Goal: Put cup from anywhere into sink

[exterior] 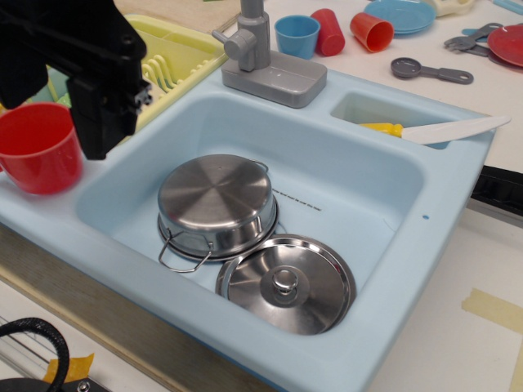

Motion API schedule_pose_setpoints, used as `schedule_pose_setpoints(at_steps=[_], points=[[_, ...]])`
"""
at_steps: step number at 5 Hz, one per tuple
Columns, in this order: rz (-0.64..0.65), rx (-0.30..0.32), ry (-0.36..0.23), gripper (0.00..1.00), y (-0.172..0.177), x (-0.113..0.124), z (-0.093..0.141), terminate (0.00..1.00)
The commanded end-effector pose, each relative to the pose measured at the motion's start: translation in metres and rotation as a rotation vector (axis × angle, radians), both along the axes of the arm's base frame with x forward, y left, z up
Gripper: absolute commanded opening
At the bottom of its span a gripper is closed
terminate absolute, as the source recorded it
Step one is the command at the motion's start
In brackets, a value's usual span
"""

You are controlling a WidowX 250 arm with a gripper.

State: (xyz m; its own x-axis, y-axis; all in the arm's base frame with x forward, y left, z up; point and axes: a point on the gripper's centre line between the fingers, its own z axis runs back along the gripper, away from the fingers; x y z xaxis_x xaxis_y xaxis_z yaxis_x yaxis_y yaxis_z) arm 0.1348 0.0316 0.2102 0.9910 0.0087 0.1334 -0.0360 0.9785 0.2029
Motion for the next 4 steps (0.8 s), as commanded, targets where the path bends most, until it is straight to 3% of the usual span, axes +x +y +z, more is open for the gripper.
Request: schedule_pose_setpoints(at_steps=[1,3,4], points=[[0.0,0.0,0.0,1.0,0.0,0.0,0.0,0.0],[-0.029,0.067,-0.003,1.0,0.04,0.014,-0.008,0.0],[-0.022,0.07,0.005,1.0,0.058,0.02,-0.015,0.0]])
